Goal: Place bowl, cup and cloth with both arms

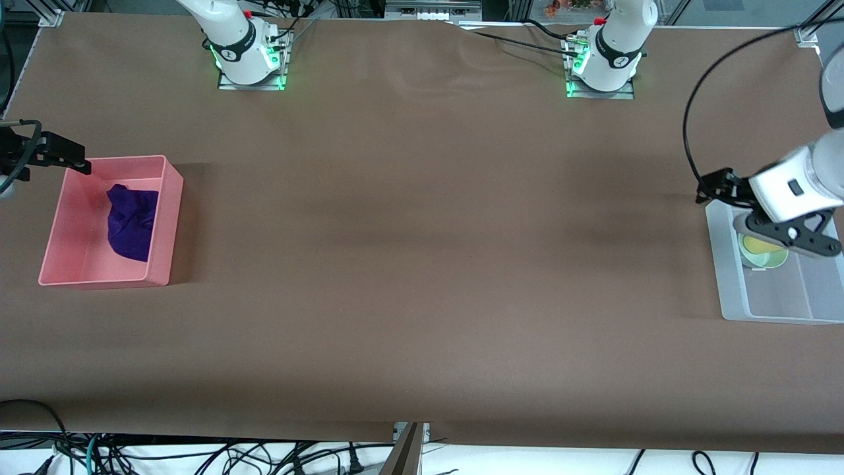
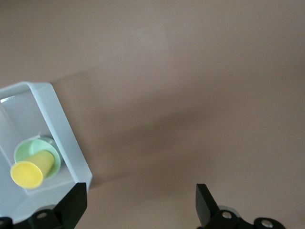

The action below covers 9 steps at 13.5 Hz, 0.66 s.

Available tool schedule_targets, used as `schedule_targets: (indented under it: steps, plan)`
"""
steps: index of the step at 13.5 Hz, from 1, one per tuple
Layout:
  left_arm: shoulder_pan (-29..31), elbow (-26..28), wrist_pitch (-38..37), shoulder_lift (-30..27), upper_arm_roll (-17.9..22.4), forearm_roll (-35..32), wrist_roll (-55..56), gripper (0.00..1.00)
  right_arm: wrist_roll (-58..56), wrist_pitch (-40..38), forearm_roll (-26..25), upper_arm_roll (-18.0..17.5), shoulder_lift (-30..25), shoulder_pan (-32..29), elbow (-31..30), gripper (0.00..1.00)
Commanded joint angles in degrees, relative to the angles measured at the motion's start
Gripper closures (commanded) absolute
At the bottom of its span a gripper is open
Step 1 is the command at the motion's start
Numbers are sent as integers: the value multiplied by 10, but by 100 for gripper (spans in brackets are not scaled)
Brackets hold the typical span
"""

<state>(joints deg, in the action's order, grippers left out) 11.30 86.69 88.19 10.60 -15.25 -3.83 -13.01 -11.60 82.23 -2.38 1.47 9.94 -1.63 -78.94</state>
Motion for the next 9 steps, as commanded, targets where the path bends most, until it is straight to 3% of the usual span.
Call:
schedule_targets:
  steps: [1, 3, 9]
  plan:
    - [-85, 177, 127, -127, 80, 23, 66, 0, 5, -1, 11, -1, -6, -4, -2, 0]
    - [-98, 223, 163, -163, 87, 33, 87, 0, 5, -1, 11, -1, -6, -4, -2, 0]
    - [-109, 219, 159, -160, 92, 48, 107, 0, 5, -1, 12, -1, -6, -4, -3, 0]
